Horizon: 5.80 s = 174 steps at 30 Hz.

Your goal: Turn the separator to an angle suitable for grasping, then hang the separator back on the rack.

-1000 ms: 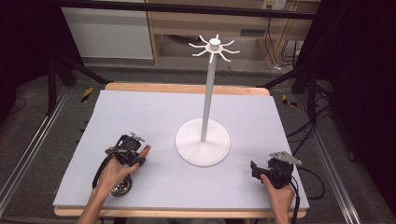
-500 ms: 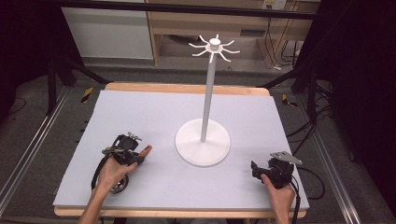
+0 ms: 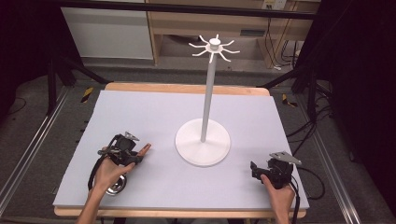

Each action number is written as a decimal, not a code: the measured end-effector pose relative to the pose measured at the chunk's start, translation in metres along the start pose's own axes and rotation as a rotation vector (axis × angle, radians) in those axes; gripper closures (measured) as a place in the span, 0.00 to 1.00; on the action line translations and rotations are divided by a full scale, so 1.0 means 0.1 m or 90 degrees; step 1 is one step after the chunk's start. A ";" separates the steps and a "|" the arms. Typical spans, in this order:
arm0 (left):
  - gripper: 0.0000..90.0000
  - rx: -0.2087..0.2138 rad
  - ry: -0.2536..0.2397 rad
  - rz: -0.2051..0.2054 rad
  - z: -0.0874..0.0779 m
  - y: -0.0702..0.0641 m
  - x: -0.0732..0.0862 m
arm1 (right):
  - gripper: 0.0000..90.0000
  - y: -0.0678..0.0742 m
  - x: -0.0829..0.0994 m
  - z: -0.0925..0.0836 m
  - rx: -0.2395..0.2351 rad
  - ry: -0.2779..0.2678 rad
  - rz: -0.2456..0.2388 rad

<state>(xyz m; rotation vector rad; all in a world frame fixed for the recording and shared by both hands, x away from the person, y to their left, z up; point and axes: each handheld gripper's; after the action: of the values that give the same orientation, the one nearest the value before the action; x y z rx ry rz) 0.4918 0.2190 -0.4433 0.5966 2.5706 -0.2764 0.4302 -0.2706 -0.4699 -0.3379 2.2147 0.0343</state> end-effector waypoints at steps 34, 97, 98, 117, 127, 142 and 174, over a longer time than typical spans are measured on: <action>0.75 0.031 -0.247 -0.005 -0.79 -0.08 0.06 | 0.08 0.02 -0.01 0.00 -0.001 -0.002 0.000; 0.75 0.107 -0.528 0.017 -1.55 -0.57 -0.53 | 0.08 0.01 -0.01 0.01 0.003 -0.004 -0.007; 0.75 0.107 -0.529 0.019 -1.55 -0.58 -0.54 | 0.08 0.01 -0.01 0.01 0.003 -0.004 -0.007; 0.75 0.116 -0.539 0.038 -1.68 -0.72 -0.79 | 0.08 0.00 -0.01 0.01 0.001 -0.004 -0.001; 0.75 0.134 -0.553 0.046 -1.78 -0.78 -0.90 | 0.08 -0.01 -0.01 0.01 -0.001 -0.004 0.002; 0.75 0.150 -0.566 0.065 -1.90 -0.91 -1.10 | 0.08 -0.01 -0.01 0.01 -0.002 -0.005 0.006; 0.75 0.165 -0.568 0.090 -1.96 -1.16 -1.36 | 0.08 -0.03 0.00 0.01 -0.001 -0.006 0.010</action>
<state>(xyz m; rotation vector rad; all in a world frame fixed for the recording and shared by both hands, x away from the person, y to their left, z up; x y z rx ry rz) 0.4650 0.1251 -0.1964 0.5684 1.6385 -0.6609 0.4319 -0.2733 -0.4697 -0.3205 2.2078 0.0465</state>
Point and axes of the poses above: each handheld gripper's, and its own axes: z roughly forward along the jaws, x roughly out of its underside, y roughly to its left, and after that the axes turned 8 degrees about -z, right-handed
